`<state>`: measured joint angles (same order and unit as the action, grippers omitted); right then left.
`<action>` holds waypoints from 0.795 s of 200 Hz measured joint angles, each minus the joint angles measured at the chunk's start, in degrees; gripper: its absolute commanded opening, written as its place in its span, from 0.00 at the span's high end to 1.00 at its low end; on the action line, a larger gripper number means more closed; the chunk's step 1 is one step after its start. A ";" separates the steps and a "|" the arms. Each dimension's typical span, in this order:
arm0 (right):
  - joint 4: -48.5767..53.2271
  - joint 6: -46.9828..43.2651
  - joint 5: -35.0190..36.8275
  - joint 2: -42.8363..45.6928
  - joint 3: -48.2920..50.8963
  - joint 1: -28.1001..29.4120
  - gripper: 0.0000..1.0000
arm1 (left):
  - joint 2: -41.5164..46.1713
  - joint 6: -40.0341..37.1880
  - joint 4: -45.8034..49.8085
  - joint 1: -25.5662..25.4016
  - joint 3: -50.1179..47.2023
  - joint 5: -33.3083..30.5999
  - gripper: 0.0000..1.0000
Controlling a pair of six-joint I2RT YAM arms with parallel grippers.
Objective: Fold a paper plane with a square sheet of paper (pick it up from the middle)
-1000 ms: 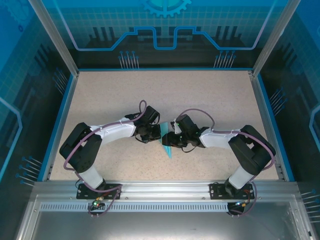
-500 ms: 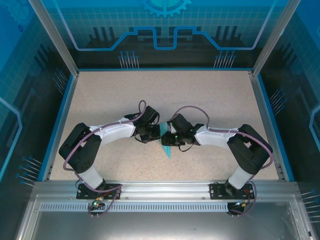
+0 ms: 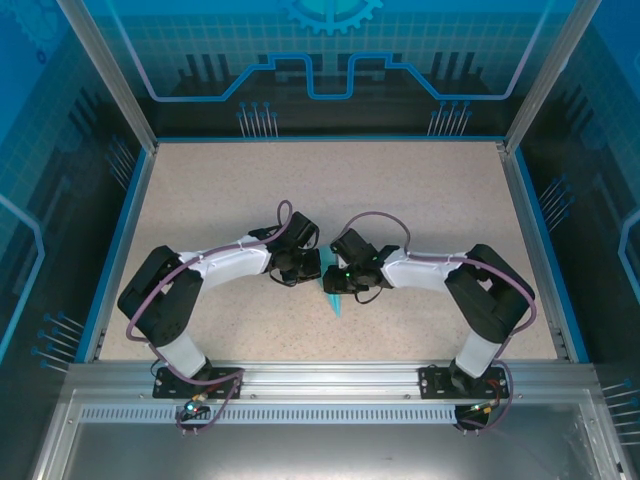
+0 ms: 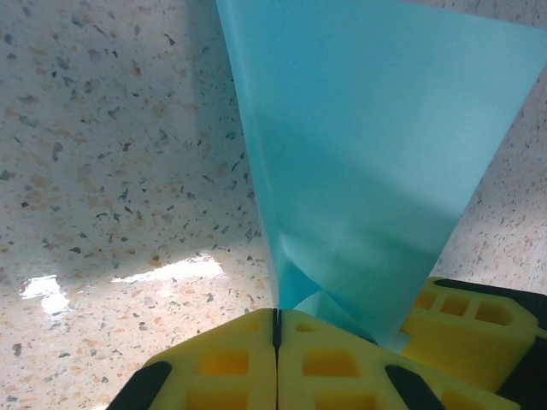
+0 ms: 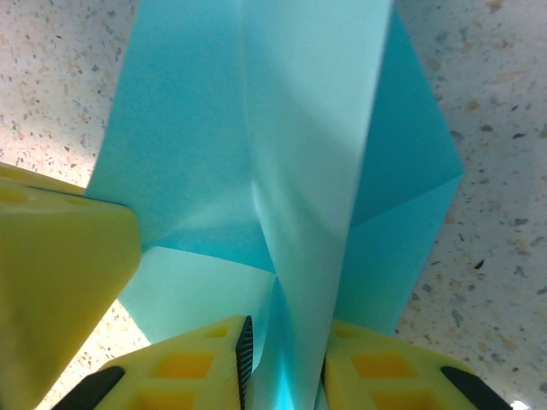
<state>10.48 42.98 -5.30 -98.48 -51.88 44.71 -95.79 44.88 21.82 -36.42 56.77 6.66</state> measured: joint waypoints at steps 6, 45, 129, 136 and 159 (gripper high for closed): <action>0.04 0.00 0.07 -0.15 -0.07 0.00 0.76 | 0.04 0.00 -0.04 0.00 0.00 0.00 0.93; 0.31 -0.24 0.39 -0.52 -0.44 0.02 0.88 | 0.50 0.00 -0.31 0.00 -0.07 0.02 0.91; 12.33 -2.47 8.26 2.05 -7.56 0.04 0.96 | 11.26 -0.22 -3.89 0.02 -4.83 -1.99 0.63; 14.38 -2.86 10.03 2.14 -9.40 0.04 0.95 | 12.96 -0.22 -4.17 0.04 -5.31 -2.75 0.62; 21.09 -3.87 15.93 1.99 -15.58 -0.02 0.95 | 17.29 -0.20 -4.42 0.35 -6.86 -5.49 0.63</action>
<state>31.57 39.11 10.63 -96.49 -67.46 44.69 -78.50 44.69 17.41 -36.07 49.91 1.17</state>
